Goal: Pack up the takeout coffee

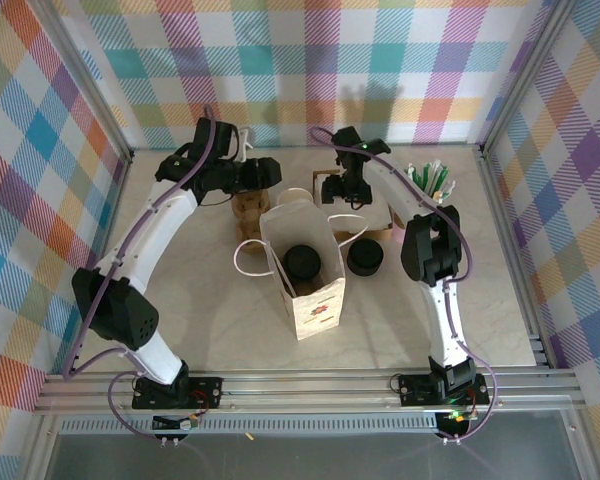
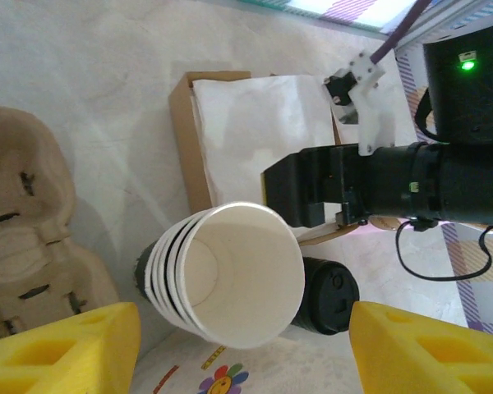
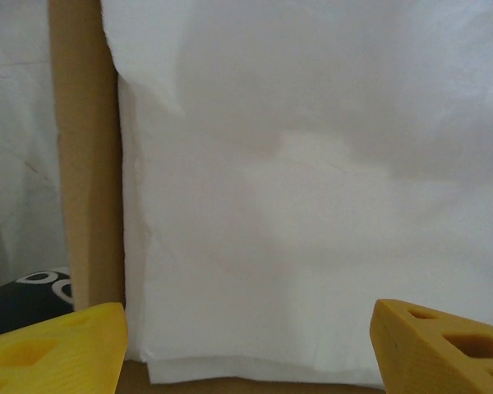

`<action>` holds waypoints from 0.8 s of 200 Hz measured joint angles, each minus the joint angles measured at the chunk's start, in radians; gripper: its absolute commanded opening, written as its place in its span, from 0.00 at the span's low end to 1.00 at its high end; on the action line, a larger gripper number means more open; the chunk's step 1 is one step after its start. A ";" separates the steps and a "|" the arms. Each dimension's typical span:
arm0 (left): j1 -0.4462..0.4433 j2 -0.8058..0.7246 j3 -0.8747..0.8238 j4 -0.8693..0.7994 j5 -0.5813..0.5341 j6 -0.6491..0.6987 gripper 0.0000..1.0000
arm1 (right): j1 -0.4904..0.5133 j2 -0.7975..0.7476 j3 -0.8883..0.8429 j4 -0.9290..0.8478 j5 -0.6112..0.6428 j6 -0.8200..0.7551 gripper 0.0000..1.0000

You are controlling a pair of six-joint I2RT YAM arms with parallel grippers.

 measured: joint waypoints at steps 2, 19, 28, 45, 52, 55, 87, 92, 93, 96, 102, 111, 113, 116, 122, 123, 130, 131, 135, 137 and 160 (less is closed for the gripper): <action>0.000 0.005 0.002 0.001 0.002 -0.001 0.68 | 0.000 0.005 0.003 0.000 0.000 0.000 0.78; 0.001 0.039 0.010 0.005 0.022 -0.003 0.67 | 0.000 0.042 0.032 0.002 0.000 0.000 0.78; 0.001 0.052 0.014 0.004 0.029 -0.005 0.67 | 0.000 0.058 0.043 0.002 0.001 0.000 0.78; 0.001 0.069 0.027 0.004 0.043 -0.007 0.67 | 0.000 0.082 0.067 -0.003 0.008 0.000 0.78; 0.001 0.071 0.031 0.004 0.046 -0.010 0.67 | 0.000 0.090 0.076 -0.002 0.012 0.000 0.78; 0.001 0.072 0.032 0.004 0.049 -0.010 0.67 | 0.000 0.094 0.080 -0.002 0.012 0.000 0.78; 0.001 0.074 0.048 0.004 0.067 -0.022 0.66 | 0.000 0.118 0.113 -0.003 0.031 -0.003 0.79; 0.001 0.074 0.049 0.004 0.068 -0.024 0.66 | 0.000 0.121 0.117 -0.003 0.034 -0.004 0.79; 0.001 0.074 0.049 0.004 0.069 -0.024 0.67 | 0.000 0.122 0.118 -0.003 0.035 -0.004 0.79; 0.001 0.074 0.049 0.004 0.070 -0.024 0.67 | 0.000 0.123 0.120 -0.003 0.038 -0.005 0.80; 0.001 0.074 0.049 0.004 0.071 -0.025 0.66 | 0.000 0.127 0.124 -0.003 0.040 -0.005 0.81; 0.001 0.074 0.049 0.003 0.071 -0.027 0.66 | 0.000 0.132 0.133 -0.005 0.046 -0.008 0.82; 0.001 0.074 0.049 0.003 0.071 -0.027 0.66 | 0.000 0.133 0.135 -0.005 0.046 -0.008 0.82; 0.001 0.074 0.049 0.003 0.071 -0.027 0.66 | 0.000 0.135 0.137 -0.005 0.048 -0.008 0.83; 0.001 0.074 0.049 0.002 0.070 -0.028 0.66 | 0.000 0.139 0.145 -0.007 0.053 -0.012 0.83; 0.001 0.074 0.049 0.002 0.070 -0.028 0.66 | 0.000 0.140 0.145 -0.007 0.053 -0.012 0.83; 0.001 0.074 0.049 0.002 0.070 -0.028 0.66 | 0.000 0.145 0.154 -0.006 0.057 -0.016 0.83; 0.001 0.074 0.049 0.002 0.070 -0.028 0.66 | 0.000 0.146 0.156 -0.006 0.058 -0.016 0.83; 0.001 0.074 0.049 0.002 0.070 -0.028 0.66 | 0.000 0.150 0.160 -0.006 0.060 -0.017 0.83; 0.001 0.074 0.049 0.002 0.070 -0.028 0.66 | 0.000 0.151 0.161 -0.006 0.061 -0.018 0.84; 0.001 0.074 0.049 0.002 0.070 -0.029 0.65 | 0.000 0.171 0.178 -0.008 0.068 -0.027 0.84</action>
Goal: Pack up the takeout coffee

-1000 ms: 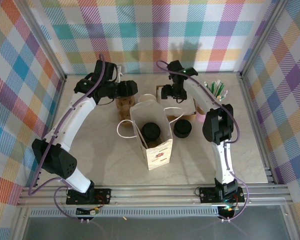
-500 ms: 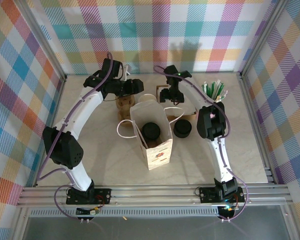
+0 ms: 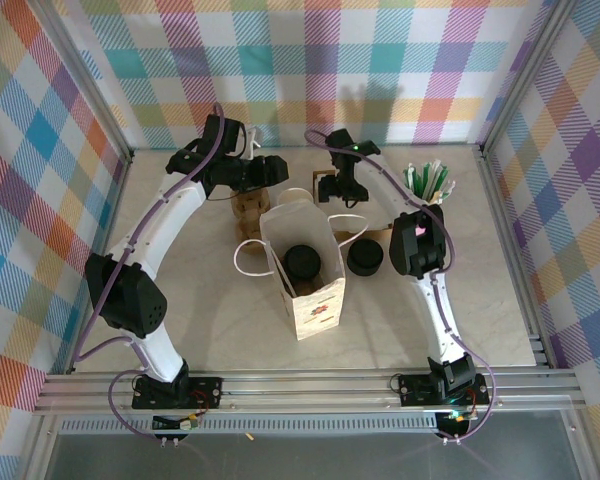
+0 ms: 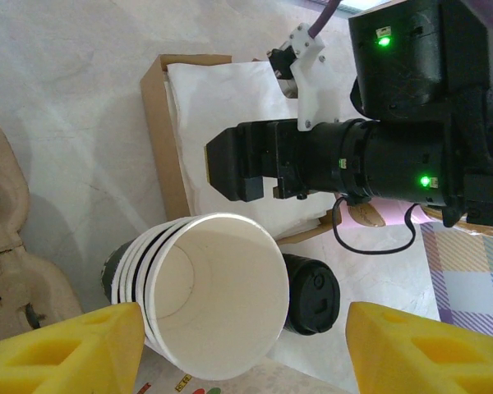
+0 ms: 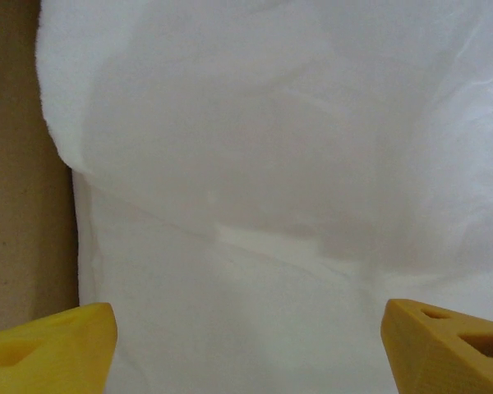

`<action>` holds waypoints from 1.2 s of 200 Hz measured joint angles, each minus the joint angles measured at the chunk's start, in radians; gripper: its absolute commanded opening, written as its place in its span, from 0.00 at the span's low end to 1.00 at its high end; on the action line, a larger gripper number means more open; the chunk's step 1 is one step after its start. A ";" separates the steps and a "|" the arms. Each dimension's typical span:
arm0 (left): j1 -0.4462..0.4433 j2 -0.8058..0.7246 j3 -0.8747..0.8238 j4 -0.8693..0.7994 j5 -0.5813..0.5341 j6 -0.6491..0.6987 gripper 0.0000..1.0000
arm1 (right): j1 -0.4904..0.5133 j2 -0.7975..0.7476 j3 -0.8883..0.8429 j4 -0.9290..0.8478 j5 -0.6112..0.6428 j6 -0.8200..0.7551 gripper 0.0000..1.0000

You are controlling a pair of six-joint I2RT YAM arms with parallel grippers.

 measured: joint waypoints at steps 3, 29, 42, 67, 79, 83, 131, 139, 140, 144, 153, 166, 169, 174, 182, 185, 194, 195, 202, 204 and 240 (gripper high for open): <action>0.000 0.000 0.000 0.000 0.000 0.000 0.65 | 0.000 0.003 0.002 0.000 0.000 -0.001 0.84; 0.000 -0.001 -0.001 0.000 0.000 -0.003 0.65 | -0.003 0.029 0.014 -0.002 0.000 -0.005 0.74; 0.000 -0.004 -0.005 0.000 0.000 -0.006 0.65 | -0.005 0.042 0.018 -0.004 -0.003 -0.005 0.67; 0.000 -0.014 -0.015 -0.001 0.000 -0.014 0.65 | -0.014 0.054 0.018 -0.006 -0.008 -0.002 0.51; 0.000 -0.016 -0.016 -0.004 0.000 -0.014 0.65 | -0.019 0.054 0.018 -0.006 -0.015 -0.006 0.40; 0.000 -0.017 -0.016 -0.004 0.000 -0.014 0.65 | -0.019 0.054 0.018 -0.006 -0.016 -0.014 0.37; 0.000 -0.029 -0.022 -0.005 0.000 -0.014 0.65 | -0.023 0.054 0.022 -0.005 -0.042 -0.027 0.12; 0.000 -0.029 -0.022 -0.005 0.000 -0.014 0.65 | -0.024 0.054 0.022 -0.005 -0.043 -0.026 0.31; 0.000 -0.029 -0.022 -0.005 0.000 -0.014 0.65 | -0.025 0.054 0.022 -0.005 -0.042 -0.031 0.34; 0.000 -0.029 -0.022 -0.005 0.000 -0.014 0.65 | -0.025 0.054 0.022 -0.005 -0.042 -0.023 0.41; 0.000 -0.029 -0.023 -0.005 0.000 -0.014 0.65 | -0.025 0.054 0.022 -0.004 -0.042 -0.027 0.48; 0.000 -0.029 -0.023 -0.005 0.000 -0.014 0.65 | -0.025 0.054 0.022 -0.001 -0.040 -0.031 0.60; 0.000 -0.029 -0.023 -0.005 0.000 -0.014 0.65 | -0.025 0.054 0.022 0.000 -0.040 -0.030 0.62; 0.000 -0.029 -0.023 -0.005 0.000 -0.014 0.65 | -0.025 0.054 0.023 0.001 -0.037 -0.035 0.65; 0.000 -0.029 -0.023 -0.005 0.000 -0.014 0.65 | -0.025 0.054 0.026 0.001 -0.032 -0.033 0.69; 0.000 -0.029 -0.023 -0.005 0.000 -0.014 0.65 | -0.025 0.055 0.027 0.000 -0.029 -0.030 0.70; 0.000 -0.029 -0.023 -0.006 0.000 -0.014 0.65 | -0.025 0.056 0.038 -0.003 -0.021 -0.035 0.74; 0.000 -0.029 -0.023 -0.006 0.000 -0.014 0.65 | -0.025 0.057 0.039 -0.003 -0.021 -0.035 0.74; 0.000 -0.029 -0.023 -0.006 0.000 -0.014 0.65 | -0.025 0.059 0.049 -0.003 -0.014 -0.036 0.74; 0.000 -0.029 -0.023 -0.007 0.000 -0.014 0.65 | -0.025 0.060 0.052 -0.003 -0.011 -0.034 0.74; 0.000 -0.029 -0.023 -0.023 0.001 -0.014 0.65 | -0.025 0.078 0.076 -0.004 0.006 -0.033 0.68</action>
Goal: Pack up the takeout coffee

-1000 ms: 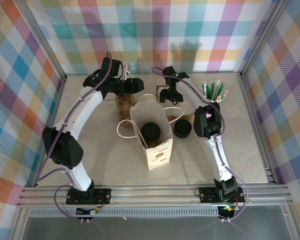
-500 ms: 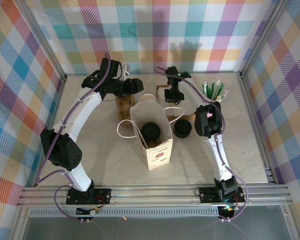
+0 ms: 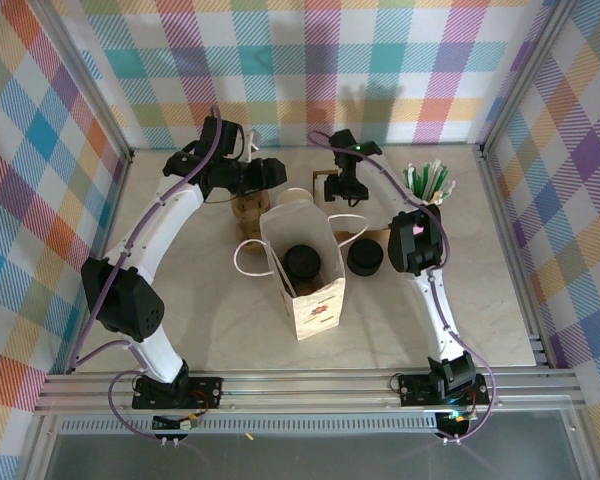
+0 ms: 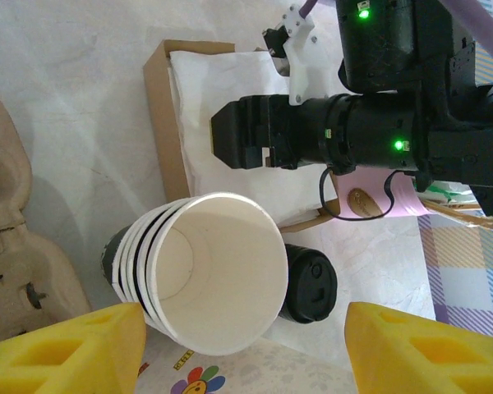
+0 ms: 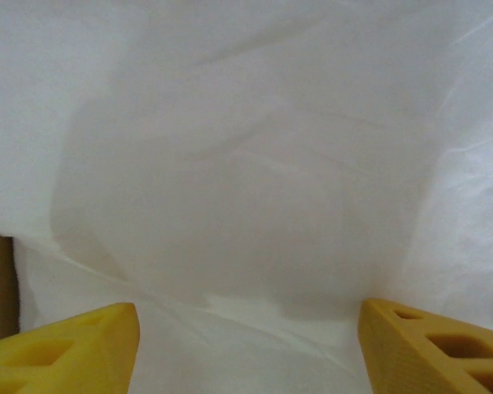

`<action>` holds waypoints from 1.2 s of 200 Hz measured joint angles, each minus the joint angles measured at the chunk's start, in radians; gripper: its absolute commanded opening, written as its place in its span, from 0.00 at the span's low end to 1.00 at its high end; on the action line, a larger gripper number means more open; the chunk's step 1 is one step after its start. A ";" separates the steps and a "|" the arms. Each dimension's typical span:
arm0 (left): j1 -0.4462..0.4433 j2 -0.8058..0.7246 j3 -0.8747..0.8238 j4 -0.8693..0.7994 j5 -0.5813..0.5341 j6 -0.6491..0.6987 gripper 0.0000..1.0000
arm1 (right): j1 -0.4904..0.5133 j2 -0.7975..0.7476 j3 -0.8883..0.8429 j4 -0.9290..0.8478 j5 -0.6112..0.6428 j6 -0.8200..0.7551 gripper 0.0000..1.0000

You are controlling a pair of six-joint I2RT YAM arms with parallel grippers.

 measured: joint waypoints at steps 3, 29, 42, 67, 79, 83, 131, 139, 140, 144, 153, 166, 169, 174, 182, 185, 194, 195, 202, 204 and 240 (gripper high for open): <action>0.000 0.000 0.000 -0.001 0.000 0.000 0.65 | 0.000 0.002 0.000 -0.001 0.001 0.000 0.68; 0.000 0.000 0.000 -0.001 0.007 0.000 0.65 | 0.000 0.026 0.000 -0.011 0.005 0.000 0.64; 0.000 0.000 0.000 -0.002 0.007 0.001 0.65 | 0.000 0.032 0.000 -0.014 0.006 0.000 0.57; 0.000 0.000 0.000 -0.003 0.007 0.004 0.65 | 0.000 0.034 0.000 -0.021 0.006 -0.005 0.45; 0.000 0.000 0.000 -0.003 0.008 0.006 0.65 | 0.000 0.034 0.000 -0.025 0.006 -0.010 0.40; 0.000 0.000 0.000 -0.003 0.008 0.008 0.65 | 0.000 0.034 0.000 -0.026 0.006 -0.006 0.39; 0.000 0.000 0.000 -0.003 0.017 0.016 0.65 | 0.000 0.034 0.000 -0.026 0.005 -0.019 0.17; 0.000 0.000 0.000 -0.003 0.019 0.016 0.65 | -0.001 0.034 0.000 -0.026 0.005 -0.020 0.15; 0.000 0.000 0.000 -0.003 0.019 0.016 0.65 | -0.001 0.034 0.000 -0.026 0.005 -0.019 0.15; 0.000 0.000 -0.001 -0.003 0.022 0.016 0.65 | -0.001 0.034 0.001 -0.026 0.005 -0.018 0.15; 0.000 0.000 -0.002 -0.003 0.023 0.017 0.65 | -0.001 0.034 0.002 -0.026 0.005 -0.019 0.15; 0.000 -0.003 -0.008 -0.004 0.025 0.019 0.65 | -0.001 0.034 0.005 -0.026 0.005 -0.020 0.12; 0.000 -0.003 -0.009 -0.004 0.025 0.019 0.65 | -0.001 0.034 0.006 -0.027 0.005 -0.019 0.12; 0.000 -0.005 -0.012 -0.003 0.026 0.019 0.65 | -0.001 0.033 0.007 -0.027 0.005 -0.019 0.11; 0.000 -0.005 -0.014 -0.006 0.025 0.020 0.65 | -0.001 0.033 0.009 -0.027 0.005 -0.019 0.10; 0.000 -0.006 -0.014 -0.007 0.025 0.019 0.65 | -0.001 0.033 0.010 -0.027 0.005 -0.020 0.10; 0.000 -0.008 -0.016 -0.008 0.025 0.020 0.65 | -0.001 0.033 0.013 -0.029 0.005 -0.020 0.09; 0.000 -0.008 -0.016 -0.008 0.025 0.020 0.65 | -0.001 0.033 0.013 -0.029 0.005 -0.020 0.09; 0.000 -0.011 -0.019 -0.008 0.026 0.020 0.65 | -0.001 0.033 0.014 -0.030 0.005 -0.020 0.08; 0.000 -0.012 -0.019 -0.009 0.026 0.020 0.65 | -0.001 0.033 0.015 -0.031 0.005 -0.020 0.08; 0.000 -0.024 -0.027 -0.012 0.026 0.020 0.65 | -0.001 0.021 0.029 -0.034 0.005 -0.019 0.04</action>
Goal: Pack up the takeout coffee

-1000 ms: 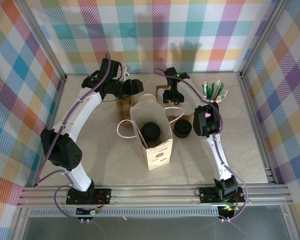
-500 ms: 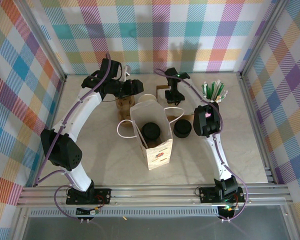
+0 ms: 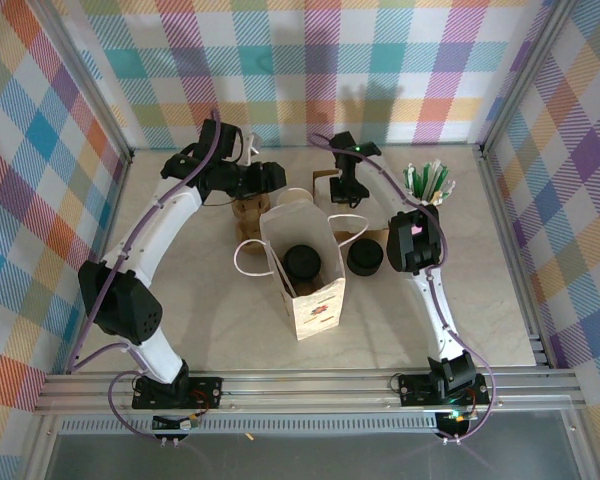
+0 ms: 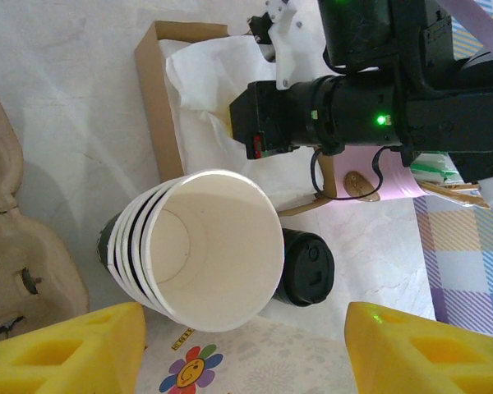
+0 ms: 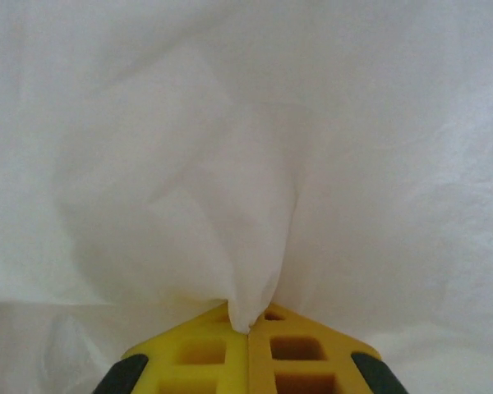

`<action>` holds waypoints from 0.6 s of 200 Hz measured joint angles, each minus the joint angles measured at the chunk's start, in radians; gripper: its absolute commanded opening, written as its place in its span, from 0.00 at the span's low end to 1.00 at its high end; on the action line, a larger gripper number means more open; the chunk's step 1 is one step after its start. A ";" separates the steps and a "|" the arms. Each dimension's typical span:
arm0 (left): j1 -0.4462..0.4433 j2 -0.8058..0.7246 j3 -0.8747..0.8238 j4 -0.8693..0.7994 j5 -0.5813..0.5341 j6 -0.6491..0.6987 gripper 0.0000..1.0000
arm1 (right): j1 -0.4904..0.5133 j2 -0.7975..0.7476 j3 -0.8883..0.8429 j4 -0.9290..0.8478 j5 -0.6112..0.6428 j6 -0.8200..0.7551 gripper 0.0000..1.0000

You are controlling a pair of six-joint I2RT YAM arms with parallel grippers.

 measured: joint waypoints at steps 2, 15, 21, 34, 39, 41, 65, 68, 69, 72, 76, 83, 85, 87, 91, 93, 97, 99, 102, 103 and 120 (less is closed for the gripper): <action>0.000 -0.001 0.000 0.000 0.000 0.000 0.65 | 0.000 -0.002 0.000 0.000 0.000 0.000 0.04; 0.000 -0.005 0.000 0.000 0.000 0.000 0.65 | 0.000 -0.020 0.000 0.000 0.000 0.000 0.04; 0.000 -0.006 0.000 -0.001 0.000 0.001 0.65 | 0.000 -0.030 0.000 0.000 0.000 0.000 0.03; 0.001 -0.009 0.000 -0.004 0.000 0.003 0.65 | 0.000 -0.053 0.002 0.001 0.000 0.000 0.03; 0.001 -0.011 0.000 -0.006 0.000 0.003 0.65 | 0.000 -0.061 0.004 0.001 0.000 0.001 0.02; 0.001 -0.011 0.000 -0.007 0.000 0.003 0.65 | 0.000 -0.064 0.005 0.001 0.000 0.001 0.02; 0.002 -0.017 0.000 -0.012 0.000 0.003 0.65 | 0.000 -0.101 0.013 0.002 0.000 0.004 0.00; 0.002 -0.018 0.000 -0.012 0.000 0.003 0.65 | 0.000 -0.106 0.013 0.002 0.000 0.004 0.00; 0.002 -0.018 0.000 -0.012 0.000 0.003 0.65 | 0.000 -0.108 0.013 0.002 0.000 0.004 0.00; 0.002 -0.019 0.000 -0.013 0.000 0.003 0.65 | 0.000 -0.112 0.013 0.003 0.000 0.004 0.00; 0.002 -0.021 0.000 -0.014 0.000 0.003 0.65 | 0.000 -0.117 0.013 0.004 0.000 0.004 0.00; 0.002 -0.023 0.000 -0.014 -0.001 0.004 0.65 | 0.000 -0.125 0.013 0.006 -0.001 0.005 0.00; 0.003 -0.024 0.000 -0.014 -0.001 0.004 0.65 | 0.000 -0.127 0.014 0.007 -0.001 0.005 0.00; 0.003 -0.025 0.000 -0.014 -0.001 0.004 0.65 | 0.000 -0.129 0.014 0.008 -0.001 0.005 0.00; 0.003 -0.026 0.000 -0.014 -0.001 0.004 0.65 | 0.000 -0.132 0.014 0.010 -0.002 0.005 0.00; 0.003 -0.027 0.000 -0.014 -0.001 0.005 0.65 | 0.000 -0.134 0.014 0.010 -0.002 0.005 0.00; 0.003 -0.028 0.000 -0.014 -0.001 0.006 0.65 | 0.000 -0.137 0.014 0.011 -0.003 0.006 0.00; 0.003 -0.029 0.000 -0.014 -0.001 0.006 0.65 | 0.000 -0.138 0.014 0.012 -0.003 0.006 0.00; 0.003 -0.031 0.000 -0.014 -0.002 0.007 0.65 | 0.000 -0.140 0.014 0.013 -0.004 0.008 0.00; 0.003 -0.031 0.000 -0.014 -0.002 0.007 0.65 | 0.000 -0.141 0.014 0.013 -0.005 0.008 0.00; 0.003 -0.040 0.000 -0.014 -0.004 0.015 0.65 | 0.000 -0.152 0.014 0.013 -0.008 0.016 0.00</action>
